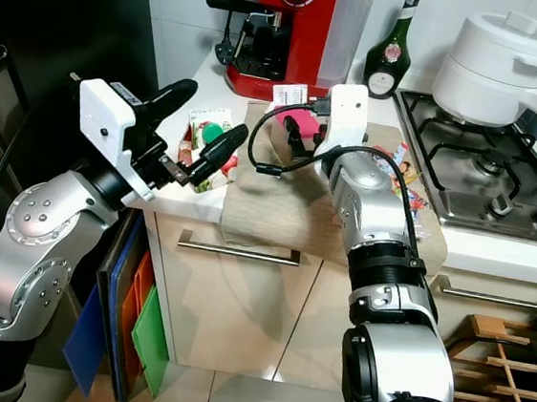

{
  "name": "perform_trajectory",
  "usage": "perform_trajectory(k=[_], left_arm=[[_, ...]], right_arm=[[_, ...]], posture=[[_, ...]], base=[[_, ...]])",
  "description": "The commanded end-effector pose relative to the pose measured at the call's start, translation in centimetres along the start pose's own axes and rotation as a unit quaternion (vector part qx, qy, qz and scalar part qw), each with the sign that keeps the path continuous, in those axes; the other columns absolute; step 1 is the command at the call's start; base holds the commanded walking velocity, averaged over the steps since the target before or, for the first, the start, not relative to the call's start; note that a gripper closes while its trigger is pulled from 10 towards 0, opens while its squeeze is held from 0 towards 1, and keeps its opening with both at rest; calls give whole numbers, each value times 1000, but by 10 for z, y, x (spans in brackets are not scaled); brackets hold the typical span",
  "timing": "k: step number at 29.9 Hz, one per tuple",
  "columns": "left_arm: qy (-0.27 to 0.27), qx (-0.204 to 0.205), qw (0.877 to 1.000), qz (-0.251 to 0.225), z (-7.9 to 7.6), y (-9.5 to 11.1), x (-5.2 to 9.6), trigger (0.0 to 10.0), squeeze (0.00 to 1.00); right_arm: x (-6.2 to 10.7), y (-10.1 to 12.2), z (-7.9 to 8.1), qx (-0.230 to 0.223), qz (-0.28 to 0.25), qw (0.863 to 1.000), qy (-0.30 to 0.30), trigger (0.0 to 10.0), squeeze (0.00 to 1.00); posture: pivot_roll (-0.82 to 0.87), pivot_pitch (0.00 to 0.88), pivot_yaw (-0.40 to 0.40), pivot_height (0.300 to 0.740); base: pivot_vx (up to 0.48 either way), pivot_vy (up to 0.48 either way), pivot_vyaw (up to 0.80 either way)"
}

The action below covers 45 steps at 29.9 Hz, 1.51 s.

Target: Restocking fridge

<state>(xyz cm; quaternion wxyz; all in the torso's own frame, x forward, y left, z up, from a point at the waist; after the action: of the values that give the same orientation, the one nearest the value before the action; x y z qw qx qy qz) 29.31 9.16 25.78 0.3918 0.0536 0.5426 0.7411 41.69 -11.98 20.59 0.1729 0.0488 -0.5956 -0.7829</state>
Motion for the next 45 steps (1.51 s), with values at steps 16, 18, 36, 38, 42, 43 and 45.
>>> perform_trajectory(k=[16,18,36,38,42,43,45], left_arm=[[-7,8,1000,-5,-4,4,0,10000,0],[-6,8,1000,-5,-4,5,1,10000,0],[0,12,1000,8,-4,6,8,10000,0],[0,13,1000,10,-4,6,9,10000,0],[1,13,1000,13,-4,6,11,10000,0],[2,13,1000,14,-4,6,11,10000,0],[3,15,1000,16,-3,6,11,10000,0]], right_arm=[[-11,-11,-7,-9,23,999,-28,10000,0],[-12,-13,-7,-10,24,999,-31,10000,0],[-18,-25,-3,-16,21,999,-25,10000,0],[-18,-25,-5,-14,20,999,-29,10000,0],[-17,-25,-10,-14,14,999,-36,667,0],[-17,-25,-10,-12,13,999,-37,0,0],[-16,-24,-12,-15,9,999,-39,0,0]], posture=[[9,0,-11,740],[11,0,-11,740],[33,0,-10,740],[35,0,-9,740],[40,0,-10,740],[40,0,-9,740],[40,0,-5,740]], base=[[0,0,0],[0,0,0],[0,0,0],[0,0,0],[0,0,0],[0,0,0],[0,0,0]])
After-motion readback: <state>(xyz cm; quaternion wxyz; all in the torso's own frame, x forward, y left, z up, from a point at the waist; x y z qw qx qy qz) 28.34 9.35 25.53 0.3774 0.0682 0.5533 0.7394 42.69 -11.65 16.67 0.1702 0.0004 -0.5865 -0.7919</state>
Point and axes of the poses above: a point about 5 cm out from each wrist's last joint towards the gripper, its own x axis pointing back from the gripper into the wrist, its own y axis along the axis of the wrist's last joint, z = x × y, the point moved 2 cm from there along -x, pointing out of the wrist towards the gripper, and after that the axes turned 12 degrees about -x, right-handed, at the moved point
